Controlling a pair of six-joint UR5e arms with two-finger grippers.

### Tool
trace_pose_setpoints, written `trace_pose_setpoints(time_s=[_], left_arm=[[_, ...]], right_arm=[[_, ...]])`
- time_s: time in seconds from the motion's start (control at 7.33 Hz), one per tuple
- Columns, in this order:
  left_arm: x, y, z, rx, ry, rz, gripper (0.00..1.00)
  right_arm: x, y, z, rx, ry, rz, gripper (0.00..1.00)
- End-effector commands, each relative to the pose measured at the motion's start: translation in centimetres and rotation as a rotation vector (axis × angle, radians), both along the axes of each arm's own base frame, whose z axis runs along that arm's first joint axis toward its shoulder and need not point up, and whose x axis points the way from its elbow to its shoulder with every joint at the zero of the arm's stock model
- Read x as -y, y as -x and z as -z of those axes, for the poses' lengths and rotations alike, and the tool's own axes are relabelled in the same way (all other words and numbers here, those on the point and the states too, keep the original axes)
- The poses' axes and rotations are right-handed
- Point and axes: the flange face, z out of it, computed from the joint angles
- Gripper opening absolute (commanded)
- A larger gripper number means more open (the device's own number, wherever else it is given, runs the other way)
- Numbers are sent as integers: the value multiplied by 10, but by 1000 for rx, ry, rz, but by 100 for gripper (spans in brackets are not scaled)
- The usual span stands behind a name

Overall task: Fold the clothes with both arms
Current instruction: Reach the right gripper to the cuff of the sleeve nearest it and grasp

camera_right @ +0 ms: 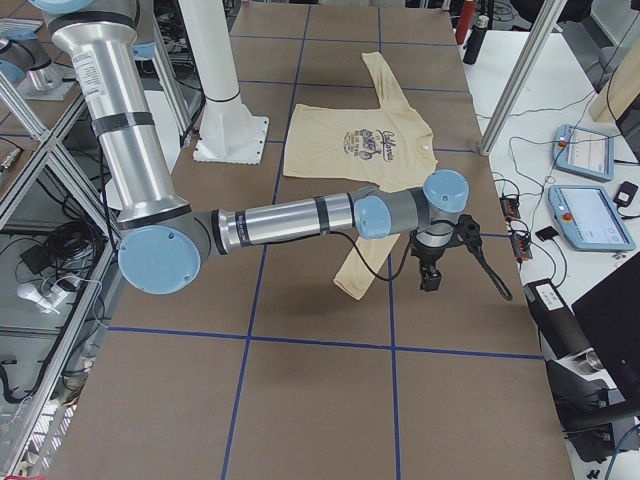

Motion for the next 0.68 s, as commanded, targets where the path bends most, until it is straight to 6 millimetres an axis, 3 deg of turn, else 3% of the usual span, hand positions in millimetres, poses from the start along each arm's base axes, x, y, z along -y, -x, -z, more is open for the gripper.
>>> trace_pose_setpoints(time_s=[0.0,0.27,0.55], left_arm=[[-6,-2,-5,-7,10,-9,100],[-10,-2,-17,-8,39,-4,100],[-17,-3,-35,-21,77,-20,100]], right_arm=[[-5,0,-8,-1,13,2,100],[-16,-1,-18,3,26,4,100],[-37,22,-42,11,6,44,100]])
